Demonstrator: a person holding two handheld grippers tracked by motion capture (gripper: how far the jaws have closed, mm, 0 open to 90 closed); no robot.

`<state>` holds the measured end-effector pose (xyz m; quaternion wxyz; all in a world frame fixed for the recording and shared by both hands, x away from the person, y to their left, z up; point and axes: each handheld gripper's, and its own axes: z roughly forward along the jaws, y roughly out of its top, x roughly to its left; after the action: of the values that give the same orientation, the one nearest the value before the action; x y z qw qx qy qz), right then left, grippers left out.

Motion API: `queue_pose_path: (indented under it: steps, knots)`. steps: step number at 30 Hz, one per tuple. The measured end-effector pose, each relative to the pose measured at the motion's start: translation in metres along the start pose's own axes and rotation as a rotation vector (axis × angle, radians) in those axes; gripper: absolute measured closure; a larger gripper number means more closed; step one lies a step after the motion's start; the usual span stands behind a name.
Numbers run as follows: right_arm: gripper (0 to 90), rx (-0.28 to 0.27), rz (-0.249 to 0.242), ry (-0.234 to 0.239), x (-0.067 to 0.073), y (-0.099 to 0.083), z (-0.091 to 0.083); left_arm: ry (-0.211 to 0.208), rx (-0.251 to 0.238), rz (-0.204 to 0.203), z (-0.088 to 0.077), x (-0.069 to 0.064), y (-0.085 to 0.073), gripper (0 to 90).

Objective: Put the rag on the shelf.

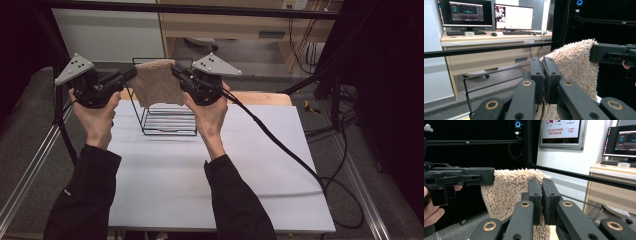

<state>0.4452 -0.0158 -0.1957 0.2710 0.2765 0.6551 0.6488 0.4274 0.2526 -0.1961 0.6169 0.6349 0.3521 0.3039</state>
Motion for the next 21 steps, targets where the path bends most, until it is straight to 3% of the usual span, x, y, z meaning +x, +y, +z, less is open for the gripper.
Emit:
queue_pose_path:
  steps: [6,21]
  knots:
    - [86.8,-0.006,-0.006,0.000,-0.002,0.007,0.007,0.006,-0.006,-0.009,0.003,0.006,0.007,86.6]
    - [86.8,-0.032,-0.022,-0.002,-0.010,0.026,0.022,0.017,-0.024,0.013,0.010,0.015,0.030,86.6]
